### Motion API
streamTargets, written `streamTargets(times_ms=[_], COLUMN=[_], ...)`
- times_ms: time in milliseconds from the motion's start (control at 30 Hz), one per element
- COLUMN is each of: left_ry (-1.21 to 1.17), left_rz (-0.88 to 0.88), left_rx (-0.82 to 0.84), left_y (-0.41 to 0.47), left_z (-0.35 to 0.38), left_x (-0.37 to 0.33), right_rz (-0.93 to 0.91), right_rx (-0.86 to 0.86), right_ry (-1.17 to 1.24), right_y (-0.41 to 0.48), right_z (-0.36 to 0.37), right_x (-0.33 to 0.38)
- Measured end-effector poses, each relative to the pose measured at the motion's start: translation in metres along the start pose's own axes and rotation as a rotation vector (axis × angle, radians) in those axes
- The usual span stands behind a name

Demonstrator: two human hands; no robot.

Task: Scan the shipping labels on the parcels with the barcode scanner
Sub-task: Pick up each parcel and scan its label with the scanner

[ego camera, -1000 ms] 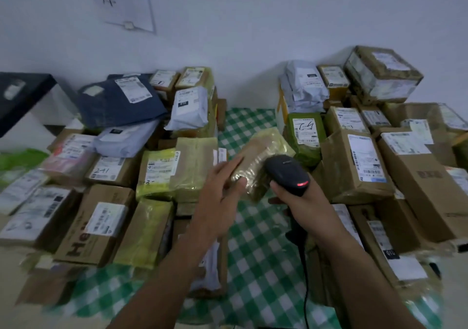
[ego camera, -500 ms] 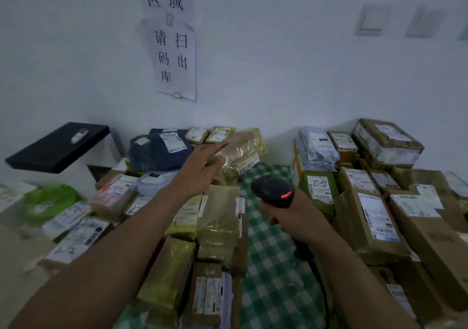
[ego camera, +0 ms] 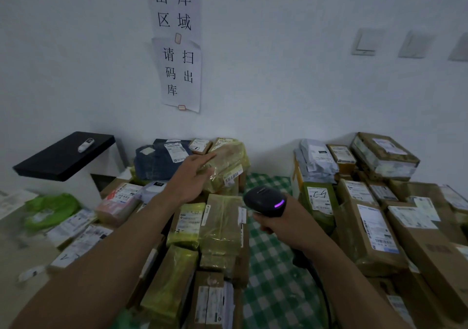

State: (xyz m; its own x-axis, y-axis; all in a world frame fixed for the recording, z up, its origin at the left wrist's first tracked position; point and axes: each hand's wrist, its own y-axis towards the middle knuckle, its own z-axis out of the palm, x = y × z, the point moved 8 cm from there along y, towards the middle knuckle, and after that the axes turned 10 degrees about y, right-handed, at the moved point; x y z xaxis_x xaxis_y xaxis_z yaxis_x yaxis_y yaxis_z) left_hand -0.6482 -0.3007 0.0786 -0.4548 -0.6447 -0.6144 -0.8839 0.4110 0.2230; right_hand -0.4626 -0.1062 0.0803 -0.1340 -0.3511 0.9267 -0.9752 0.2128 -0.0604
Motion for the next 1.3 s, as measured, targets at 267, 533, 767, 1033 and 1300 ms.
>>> streamTargets(times_ms=[267,533,767,1033,1300], left_ry=[-0.045,-0.427,-0.718,-0.457,-0.167], left_rz=[-0.028,-0.198,-0.456,-0.641,-0.625], left_rx=[0.006,-0.119,-0.173,-0.077,-0.08], left_y=[-0.001,-0.131,-0.263,-0.298,-0.294], left_z=[0.0,0.021,0.084,0.13,0.12], left_x=[0.014,0.012,0.03,0.055,0.043], right_rz=[-0.021,0.002,0.031,0.129,0.166], right_rx=[0.01,-0.012,0.104,0.155,0.153], right_ry=[0.003,0.075,0.135,0.079,0.085], right_y=[0.002,-0.014,-0.026,-0.034,-0.038], right_z=[0.004,0.018,0.063,0.101,0.1], right_x=[0.002,-0.02,-0.045,-0.084,-0.091])
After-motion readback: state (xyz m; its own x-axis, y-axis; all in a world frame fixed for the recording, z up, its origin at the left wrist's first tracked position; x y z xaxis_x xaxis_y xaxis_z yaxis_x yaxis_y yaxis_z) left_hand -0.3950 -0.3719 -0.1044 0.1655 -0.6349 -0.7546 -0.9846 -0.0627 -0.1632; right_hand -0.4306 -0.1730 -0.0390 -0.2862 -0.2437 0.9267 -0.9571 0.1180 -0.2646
